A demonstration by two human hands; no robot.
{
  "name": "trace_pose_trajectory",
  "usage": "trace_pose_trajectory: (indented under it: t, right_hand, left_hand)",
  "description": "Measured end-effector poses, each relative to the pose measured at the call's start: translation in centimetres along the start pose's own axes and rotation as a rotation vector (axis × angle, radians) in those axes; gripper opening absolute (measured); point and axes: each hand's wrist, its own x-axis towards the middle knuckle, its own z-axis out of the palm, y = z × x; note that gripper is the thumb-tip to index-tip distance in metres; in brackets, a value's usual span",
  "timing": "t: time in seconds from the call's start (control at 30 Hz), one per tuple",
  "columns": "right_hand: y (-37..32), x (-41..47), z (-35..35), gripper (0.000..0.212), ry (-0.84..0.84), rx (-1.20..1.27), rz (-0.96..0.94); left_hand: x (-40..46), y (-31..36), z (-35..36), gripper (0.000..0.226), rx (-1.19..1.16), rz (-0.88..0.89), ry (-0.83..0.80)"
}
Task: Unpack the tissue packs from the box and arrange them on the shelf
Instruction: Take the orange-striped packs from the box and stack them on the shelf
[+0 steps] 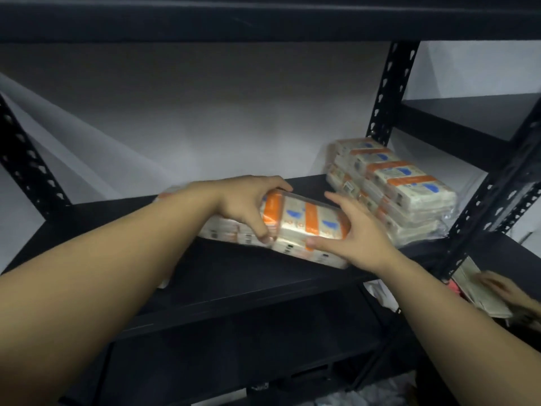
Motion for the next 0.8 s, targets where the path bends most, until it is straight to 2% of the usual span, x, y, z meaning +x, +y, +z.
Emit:
trace_pose_trajectory:
  t: [0.1,0.27,0.37,0.5,0.53,0.67,0.8]
  right_hand:
    - [2.0,-1.2,-0.9,0.102,-0.113,-0.073,-0.028]
    - [1.9,-1.7,-2.2,0.095,-0.19,-0.299,-0.014]
    - [-0.4,-0.3,-2.1,0.102,-0.26,-0.494,-0.015]
    - [-2.8,2.0,-0.1,0.131,-0.383,-0.62,-0.051]
    - [-3.0,2.2,0.4,0.13,-0.407,-0.645,-0.056]
    - [-3.0,1.9,1.1,0.102,-0.373,-0.633,-0.095]
    - [-3.0,1.1,1.0,0.093,-0.349,-0.607,-0.1]
  left_hand:
    - [2.0,0.7,2.8,0.112,-0.014,0.051,-0.013]
    - [2.9,0.6,4.6,0.113,0.058,0.032,-0.043]
    - [2.7,0.5,3.9,0.126,0.259,0.003,-0.084]
    - [2.2,-0.3,4.0,0.113,0.31,-0.003,-0.064]
    - [2.0,-0.5,4.1,0.11,0.294,0.008,-0.046]
    - [1.5,-1.3,4.4,0.106,0.195,0.018,0.022]
    - [1.1,-2.0,4.7,0.108,0.069,0.006,0.034]
